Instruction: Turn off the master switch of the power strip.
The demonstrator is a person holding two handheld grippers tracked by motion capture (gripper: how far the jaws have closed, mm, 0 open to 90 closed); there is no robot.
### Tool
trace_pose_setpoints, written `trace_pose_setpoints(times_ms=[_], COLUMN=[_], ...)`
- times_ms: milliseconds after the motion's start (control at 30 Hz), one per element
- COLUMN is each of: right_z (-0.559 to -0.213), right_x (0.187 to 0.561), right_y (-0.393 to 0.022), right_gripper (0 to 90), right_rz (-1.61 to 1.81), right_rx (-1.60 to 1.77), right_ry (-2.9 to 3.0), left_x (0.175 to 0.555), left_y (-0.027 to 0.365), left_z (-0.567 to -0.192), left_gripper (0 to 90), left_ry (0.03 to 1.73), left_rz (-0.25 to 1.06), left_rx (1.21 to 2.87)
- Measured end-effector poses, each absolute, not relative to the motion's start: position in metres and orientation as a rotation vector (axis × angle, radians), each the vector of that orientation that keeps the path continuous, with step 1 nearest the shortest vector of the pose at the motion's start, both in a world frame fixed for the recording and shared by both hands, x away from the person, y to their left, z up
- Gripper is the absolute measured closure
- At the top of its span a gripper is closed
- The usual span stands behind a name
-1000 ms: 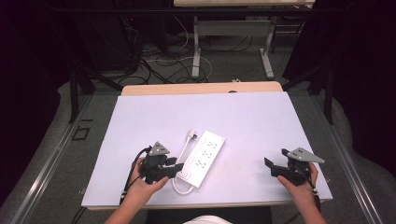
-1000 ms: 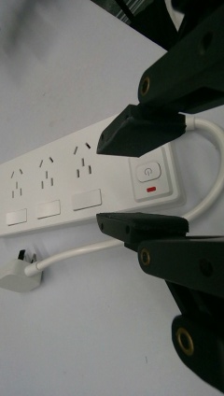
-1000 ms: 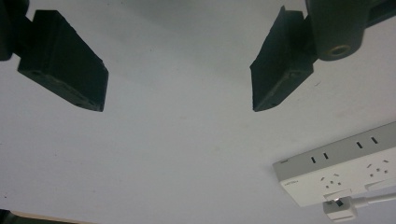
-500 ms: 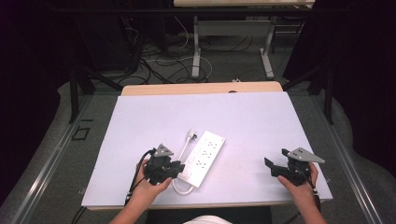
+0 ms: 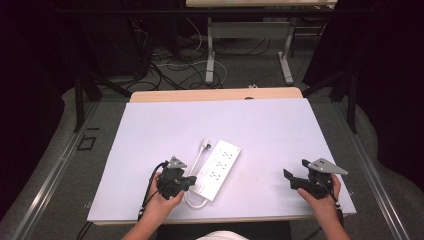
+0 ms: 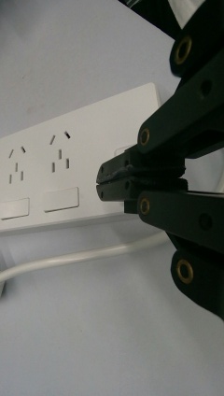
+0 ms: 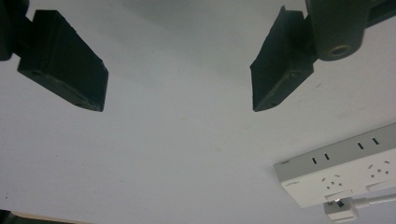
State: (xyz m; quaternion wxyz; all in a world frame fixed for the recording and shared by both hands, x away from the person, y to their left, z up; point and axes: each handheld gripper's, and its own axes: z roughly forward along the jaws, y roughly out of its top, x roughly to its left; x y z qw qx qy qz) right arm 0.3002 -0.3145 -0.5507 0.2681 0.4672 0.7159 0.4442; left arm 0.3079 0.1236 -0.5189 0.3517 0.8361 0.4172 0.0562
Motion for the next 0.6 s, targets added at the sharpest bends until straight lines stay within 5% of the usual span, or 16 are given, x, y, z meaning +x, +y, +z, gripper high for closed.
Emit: trace_pose_setpoints(times_ms=[600], right_z=[-0.551], right_x=[0.301], right_y=[-0.315], right_gripper=[18.4], right_rz=[1.198], right_rx=[1.255], right_ry=[1.931], left_x=[0.307], left_y=[0.108], left_z=[-0.526], left_gripper=[90.0], left_ry=[1.051], left_rz=[0.129], left_rx=[2.193])
